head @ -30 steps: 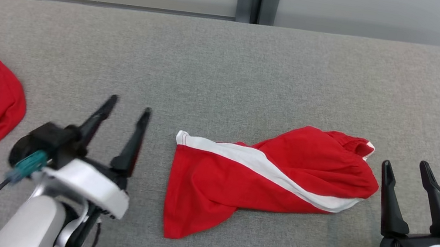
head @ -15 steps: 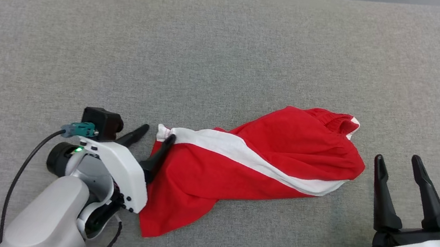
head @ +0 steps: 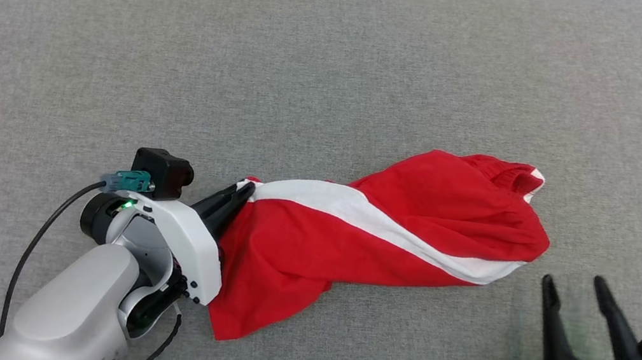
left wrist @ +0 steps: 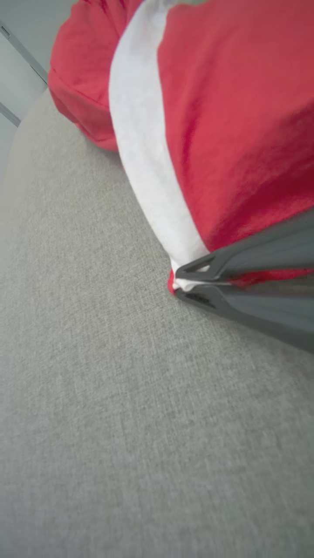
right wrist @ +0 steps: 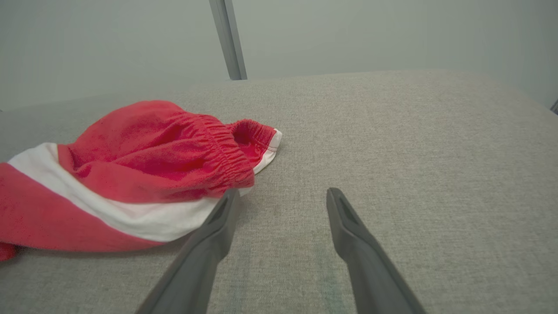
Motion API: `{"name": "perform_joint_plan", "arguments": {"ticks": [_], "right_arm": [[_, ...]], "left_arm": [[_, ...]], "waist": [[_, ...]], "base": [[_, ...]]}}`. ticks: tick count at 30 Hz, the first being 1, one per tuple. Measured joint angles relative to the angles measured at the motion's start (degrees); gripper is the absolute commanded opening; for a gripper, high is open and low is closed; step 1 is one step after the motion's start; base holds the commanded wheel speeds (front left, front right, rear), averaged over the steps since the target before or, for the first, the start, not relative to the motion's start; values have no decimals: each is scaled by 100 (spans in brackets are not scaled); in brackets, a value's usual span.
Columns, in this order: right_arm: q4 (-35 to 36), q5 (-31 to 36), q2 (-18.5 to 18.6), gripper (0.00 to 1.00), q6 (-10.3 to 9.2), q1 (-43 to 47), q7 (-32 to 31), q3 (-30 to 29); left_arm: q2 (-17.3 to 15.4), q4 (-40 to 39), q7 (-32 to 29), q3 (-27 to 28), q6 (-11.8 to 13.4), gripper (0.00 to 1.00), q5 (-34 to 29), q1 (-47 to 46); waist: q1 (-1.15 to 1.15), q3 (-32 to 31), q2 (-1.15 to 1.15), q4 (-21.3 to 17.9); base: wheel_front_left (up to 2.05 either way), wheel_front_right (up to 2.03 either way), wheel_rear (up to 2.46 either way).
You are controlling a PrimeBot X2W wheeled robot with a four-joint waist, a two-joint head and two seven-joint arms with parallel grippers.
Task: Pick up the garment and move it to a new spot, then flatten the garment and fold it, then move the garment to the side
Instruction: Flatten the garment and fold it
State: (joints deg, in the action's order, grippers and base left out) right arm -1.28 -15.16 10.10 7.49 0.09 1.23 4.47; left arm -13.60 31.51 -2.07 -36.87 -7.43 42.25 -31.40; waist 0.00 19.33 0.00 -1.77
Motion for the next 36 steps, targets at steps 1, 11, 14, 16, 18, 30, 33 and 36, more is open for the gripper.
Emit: {"name": "perform_joint_plan", "arguments": {"ticks": [1, 11, 14, 16, 18, 30, 33, 36], "right_arm": [[-16, -40, 19, 100, 0, 32, -18, 90], [-481, -253, 192, 100, 1, -544, -3, 500], [-645, -327, 276, 100, 1, -758, -3, 691], [-713, -378, 327, 50, 1, -842, 13, 769], [-721, -410, 371, 0, 1, -889, 99, 805], [162, -552, 477, 0, 1, -1168, 223, 593], [579, -497, 360, 0, 1, -1379, 13, 315], [946, -426, 215, 0, 1, -1594, -241, 86]], "left_arm": [[1, 20, 34, -36, -1, 0, 42, -21], [-14, 200, 307, -323, -1, 0, 220, -269], [-16, 244, 396, -390, -1, 0, 281, -335], [-20, 264, 450, -447, -1, 0, 309, -354], [-35, 269, 572, -485, -1, 0, 311, -380], [-517, -873, 1602, -165, 536, 0, -293, -400], [-704, -1656, 1672, 81, 831, 0, -494, -344], [-847, -2480, 1690, 338, 1125, 0, -715, -288]], "waist": [[0, 10, 0, 19], [0, 100, 0, 141], [0, 121, 0, 196], [0, 127, 0, 231], [0, 126, 0, 260], [0, -117, 0, 240], [0, -254, 0, 235], [0, -402, 0, 247]], "base": [[0, 0, 0], [0, 0, 0], [0, 0, 0], [0, 0, 0], [0, 0, 0], [0, 0, 0], [0, 0, 0], [0, 0, 0]]}}
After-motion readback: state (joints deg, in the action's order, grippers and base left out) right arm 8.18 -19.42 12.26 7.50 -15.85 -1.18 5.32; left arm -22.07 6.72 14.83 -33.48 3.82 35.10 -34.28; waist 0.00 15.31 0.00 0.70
